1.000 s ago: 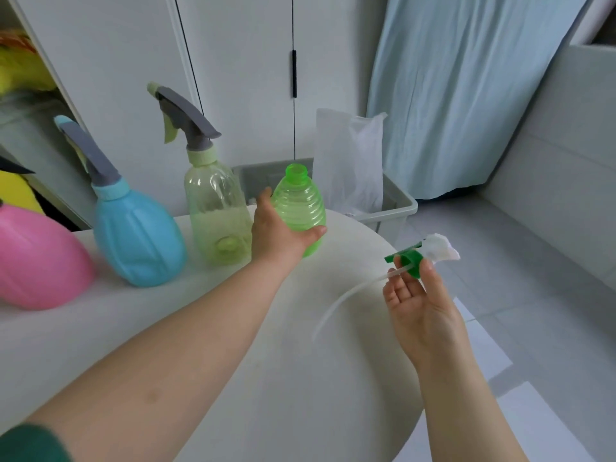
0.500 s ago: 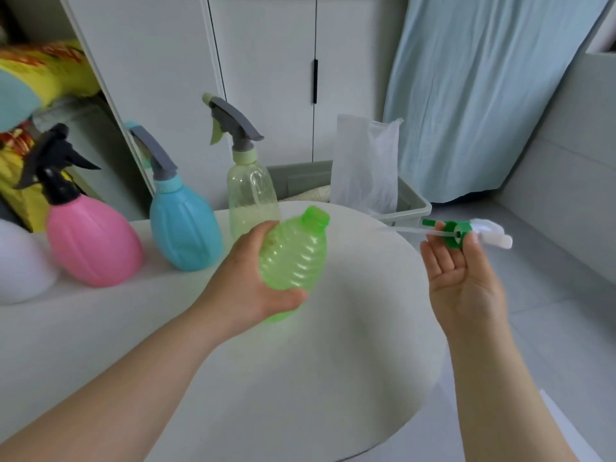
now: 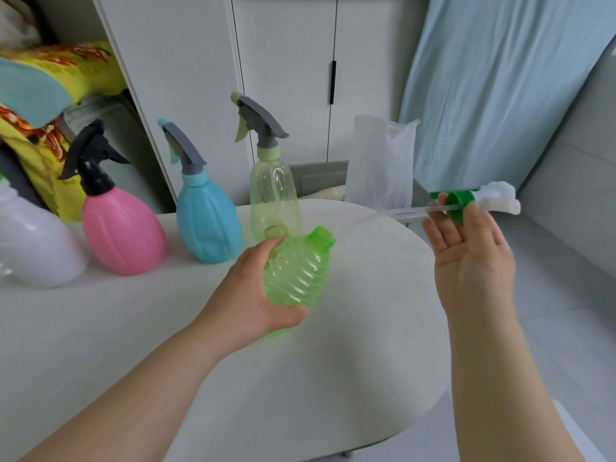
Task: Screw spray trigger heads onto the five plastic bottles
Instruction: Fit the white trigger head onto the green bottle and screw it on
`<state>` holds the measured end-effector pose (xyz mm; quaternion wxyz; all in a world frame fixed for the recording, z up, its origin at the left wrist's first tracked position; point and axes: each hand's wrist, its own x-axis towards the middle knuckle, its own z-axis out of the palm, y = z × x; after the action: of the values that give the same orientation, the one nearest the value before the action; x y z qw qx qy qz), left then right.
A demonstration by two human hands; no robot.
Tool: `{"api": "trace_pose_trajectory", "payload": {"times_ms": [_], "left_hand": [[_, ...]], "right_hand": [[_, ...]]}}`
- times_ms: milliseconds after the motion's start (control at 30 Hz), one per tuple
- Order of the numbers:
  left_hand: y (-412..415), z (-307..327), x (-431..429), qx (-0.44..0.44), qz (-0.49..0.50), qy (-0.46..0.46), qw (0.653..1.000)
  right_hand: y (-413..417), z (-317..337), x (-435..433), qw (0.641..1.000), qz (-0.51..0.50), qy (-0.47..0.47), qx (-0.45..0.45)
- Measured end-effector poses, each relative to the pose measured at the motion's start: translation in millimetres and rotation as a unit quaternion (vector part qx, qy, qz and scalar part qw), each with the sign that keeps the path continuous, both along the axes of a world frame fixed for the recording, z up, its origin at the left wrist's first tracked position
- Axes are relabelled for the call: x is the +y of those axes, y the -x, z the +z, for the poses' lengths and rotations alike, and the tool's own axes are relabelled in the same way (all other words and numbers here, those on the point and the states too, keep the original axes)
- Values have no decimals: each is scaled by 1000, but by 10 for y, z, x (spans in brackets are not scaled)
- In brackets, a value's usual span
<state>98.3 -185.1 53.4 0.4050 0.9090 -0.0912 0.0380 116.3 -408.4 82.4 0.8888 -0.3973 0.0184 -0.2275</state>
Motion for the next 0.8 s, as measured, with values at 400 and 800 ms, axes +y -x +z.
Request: {"api": "trace_pose_trajectory", "payload": {"times_ms": [400,800], "left_hand": [[-25,-129,-239,4,-33,80,996],[-95,-201,-250,7,-51,127,991]], "right_hand": [[-29,-56,305,953,98,284,-38],[-22,-81,353,910,237,338,-47]]}}
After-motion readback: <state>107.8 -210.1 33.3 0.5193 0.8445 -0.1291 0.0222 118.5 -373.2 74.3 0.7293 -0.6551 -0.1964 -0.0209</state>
